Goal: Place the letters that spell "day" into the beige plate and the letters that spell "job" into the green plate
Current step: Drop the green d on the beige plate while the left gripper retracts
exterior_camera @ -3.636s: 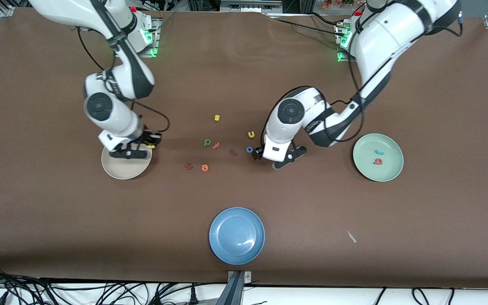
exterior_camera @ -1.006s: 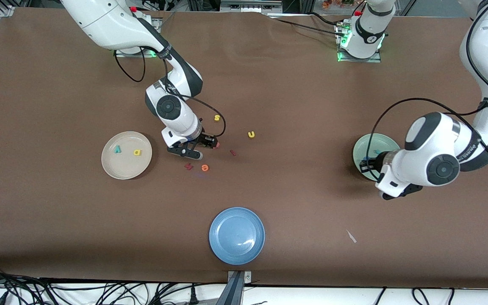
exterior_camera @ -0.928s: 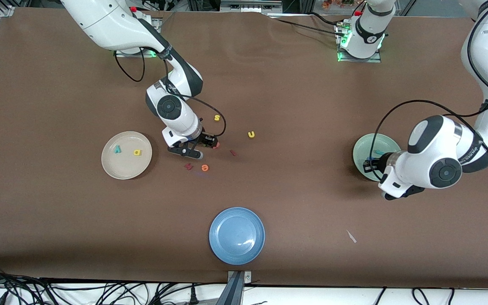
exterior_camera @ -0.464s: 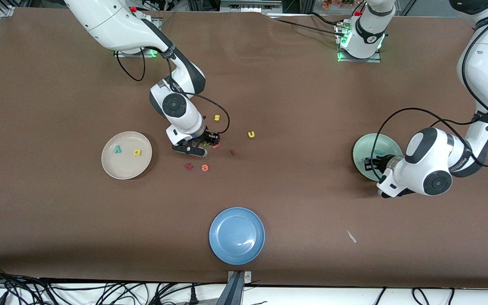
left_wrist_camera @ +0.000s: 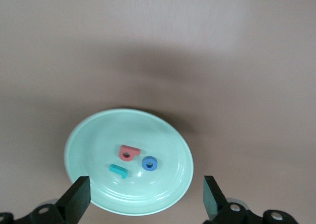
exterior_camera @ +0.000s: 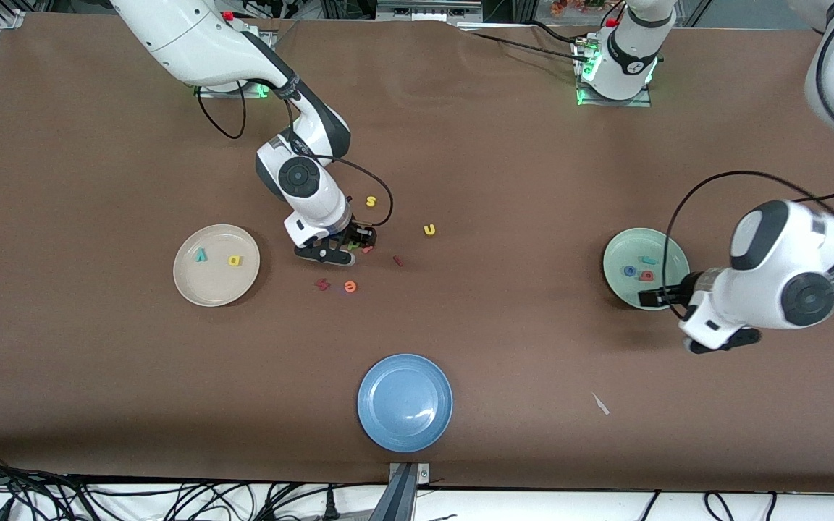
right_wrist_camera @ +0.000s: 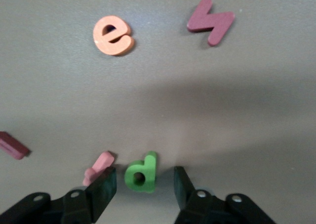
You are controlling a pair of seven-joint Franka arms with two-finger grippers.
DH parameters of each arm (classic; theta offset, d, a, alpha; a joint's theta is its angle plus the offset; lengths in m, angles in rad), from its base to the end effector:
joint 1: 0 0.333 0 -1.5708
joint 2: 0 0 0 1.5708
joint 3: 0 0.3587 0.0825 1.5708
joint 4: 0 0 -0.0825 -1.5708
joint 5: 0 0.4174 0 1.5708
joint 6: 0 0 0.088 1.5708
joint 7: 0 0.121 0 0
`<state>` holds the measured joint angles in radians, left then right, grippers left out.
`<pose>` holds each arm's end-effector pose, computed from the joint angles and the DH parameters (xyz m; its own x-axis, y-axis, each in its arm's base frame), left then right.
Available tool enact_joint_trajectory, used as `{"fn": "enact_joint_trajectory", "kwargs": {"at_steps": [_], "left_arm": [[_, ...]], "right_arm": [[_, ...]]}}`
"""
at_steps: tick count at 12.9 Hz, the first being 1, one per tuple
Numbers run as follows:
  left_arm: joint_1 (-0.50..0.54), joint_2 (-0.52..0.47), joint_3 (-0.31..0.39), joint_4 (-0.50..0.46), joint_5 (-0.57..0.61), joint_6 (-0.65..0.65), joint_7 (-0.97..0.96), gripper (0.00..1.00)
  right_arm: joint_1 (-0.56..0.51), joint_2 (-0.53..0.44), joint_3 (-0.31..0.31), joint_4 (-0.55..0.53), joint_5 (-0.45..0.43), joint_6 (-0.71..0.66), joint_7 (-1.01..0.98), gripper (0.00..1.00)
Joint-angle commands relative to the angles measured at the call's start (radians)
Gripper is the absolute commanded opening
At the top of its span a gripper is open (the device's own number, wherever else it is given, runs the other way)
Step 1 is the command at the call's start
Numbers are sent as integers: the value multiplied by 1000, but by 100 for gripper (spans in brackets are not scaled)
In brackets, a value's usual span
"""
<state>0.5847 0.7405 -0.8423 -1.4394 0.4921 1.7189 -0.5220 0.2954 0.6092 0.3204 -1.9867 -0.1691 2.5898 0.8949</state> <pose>0.7329 -0.0131 0.3442 0.9531 0.2137 -0.2143 0.2096 -0.9769 -0.0423 0.5341 0.3747 0.1633 0.9808 -0.1894 -0.0456 -0.1927 -0.9776 -0.0843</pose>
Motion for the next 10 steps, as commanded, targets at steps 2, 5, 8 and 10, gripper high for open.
{"fn": "enact_joint_trajectory", "kwargs": {"at_steps": [2, 5, 8, 10], "left_arm": [[0, -137, -7, 49, -13, -15, 62, 99], [0, -179, -35, 88, -24, -53, 141, 99], [0, -178, -60, 203, -114, -169, 191, 100], [3, -179, -61, 240, -139, -171, 194, 100]], "right_arm": [[5, -3, -23, -37, -43, 18, 21, 59], [5, -3, -23, -35, -43, 20, 21, 55], [5, -3, -23, -35, -43, 20, 19, 35], [5, -11, -23, -34, -43, 16, 18, 23]]}}
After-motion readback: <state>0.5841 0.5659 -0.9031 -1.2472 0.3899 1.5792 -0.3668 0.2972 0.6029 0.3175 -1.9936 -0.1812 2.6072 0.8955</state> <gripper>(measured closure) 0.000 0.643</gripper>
